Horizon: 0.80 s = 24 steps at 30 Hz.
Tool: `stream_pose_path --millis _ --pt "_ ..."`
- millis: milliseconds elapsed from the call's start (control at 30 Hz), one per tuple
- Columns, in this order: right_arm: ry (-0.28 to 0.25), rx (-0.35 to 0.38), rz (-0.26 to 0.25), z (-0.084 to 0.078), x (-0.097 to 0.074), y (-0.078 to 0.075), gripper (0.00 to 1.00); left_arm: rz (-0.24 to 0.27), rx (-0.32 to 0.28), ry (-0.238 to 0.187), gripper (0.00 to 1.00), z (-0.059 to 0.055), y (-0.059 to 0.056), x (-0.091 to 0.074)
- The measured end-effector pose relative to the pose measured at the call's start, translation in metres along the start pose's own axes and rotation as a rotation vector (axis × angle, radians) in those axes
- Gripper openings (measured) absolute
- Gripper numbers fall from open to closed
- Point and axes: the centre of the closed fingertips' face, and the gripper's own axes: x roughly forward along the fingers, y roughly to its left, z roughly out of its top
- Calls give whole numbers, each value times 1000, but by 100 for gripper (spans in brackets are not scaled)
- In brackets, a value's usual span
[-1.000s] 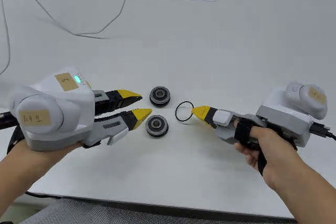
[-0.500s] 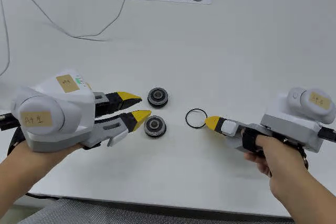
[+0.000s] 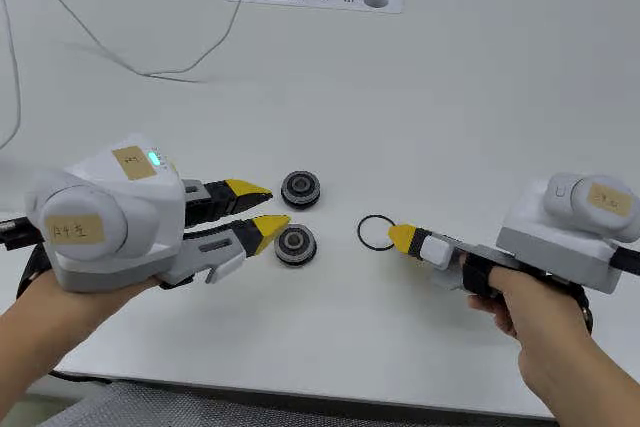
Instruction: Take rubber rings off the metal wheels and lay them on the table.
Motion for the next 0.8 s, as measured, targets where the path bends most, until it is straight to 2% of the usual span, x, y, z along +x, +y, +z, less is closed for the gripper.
stream_pose_path --millis 100,200,300,333,500,567,800 --pt "-33 -33 34 7 0 8 14 -12 2 13 18 -4 -2 3" --pt "-65 -72 96 13 0 21 19 -26 12 28 17 -7 -5 6" --pt "-66 -65 210 12 0 41 23 -45 22 43 17 -11 -7 11" --pt "-61 -59 226 11 0 44 24 -48 26 48 17 -13 -8 13" --pt "-60 -75 277 8 3 53 26 -69 44 74 17 -18 -10 20" --pt "-43 -67 295 4 5 53 26 -79 47 82 17 -20 -12 22" --pt "-28 -71 316 -1 8 54 27 -97 47 106 17 -27 -16 26"
